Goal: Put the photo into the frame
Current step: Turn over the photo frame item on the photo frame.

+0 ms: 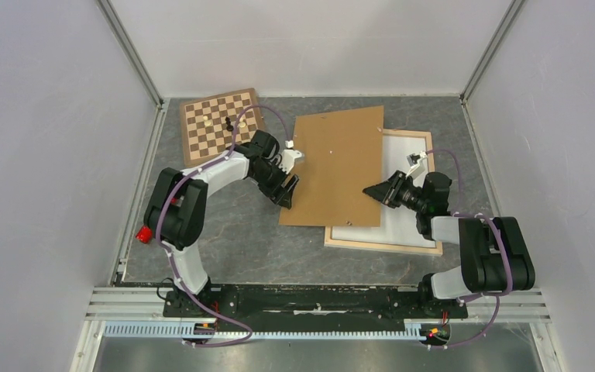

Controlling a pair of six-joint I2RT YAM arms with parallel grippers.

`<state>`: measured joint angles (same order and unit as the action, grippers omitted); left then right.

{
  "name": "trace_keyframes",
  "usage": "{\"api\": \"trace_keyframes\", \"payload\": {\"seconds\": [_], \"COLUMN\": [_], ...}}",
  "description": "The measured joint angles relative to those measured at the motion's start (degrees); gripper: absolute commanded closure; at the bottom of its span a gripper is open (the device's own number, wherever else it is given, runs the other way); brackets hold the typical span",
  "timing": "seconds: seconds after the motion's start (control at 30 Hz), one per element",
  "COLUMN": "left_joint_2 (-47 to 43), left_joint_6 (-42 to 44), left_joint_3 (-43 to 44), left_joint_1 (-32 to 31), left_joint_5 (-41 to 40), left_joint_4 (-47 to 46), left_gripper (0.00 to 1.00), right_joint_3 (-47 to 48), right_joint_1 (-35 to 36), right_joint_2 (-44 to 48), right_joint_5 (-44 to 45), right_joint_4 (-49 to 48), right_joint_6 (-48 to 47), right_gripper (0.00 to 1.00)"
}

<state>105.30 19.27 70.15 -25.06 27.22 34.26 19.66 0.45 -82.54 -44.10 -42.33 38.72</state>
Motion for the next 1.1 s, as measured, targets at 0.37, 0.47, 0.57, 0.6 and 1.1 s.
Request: {"api": "trace_keyframes", "payload": {"seconds": [0.37,0.47,0.57,0.6,1.1], "left_joint_2": [1.6,2.5,3.0,3.0,3.0], "left_joint_6": [-0.6,-0.6,-0.5,-0.5,-1.3], "left_joint_3": [1.7,2.2,2.4,2.4,1.6], "left_joint_1": [-2.6,-2.6,-2.6,-2.6,-2.7], "left_joint_5": [1.5,1.4,1.3,1.3,1.7], "left_joint_4": [0.0,-0.1,0.0,0.0,0.0], "left_gripper": [0.24,0.24,0.24,0.24,0.25], "right_joint_3": [-0.1,-0.3,-0.4,-0.5,-1.3], "right_joint_1": [0.0,-0.1,-0.2,-0.2,-1.1], "right_joint_2": [0.0,0.1,0.2,0.2,1.3], "right_joint_5": [0.0,0.0,0.1,0.1,-0.1], "right_joint_4": [0.0,0.0,0.0,0.0,0.0], "right_joint_6": [0.0,0.0,0.0,0.0,0.0], "right_gripper": [1.00,1.00,1.00,1.00,1.00]}}
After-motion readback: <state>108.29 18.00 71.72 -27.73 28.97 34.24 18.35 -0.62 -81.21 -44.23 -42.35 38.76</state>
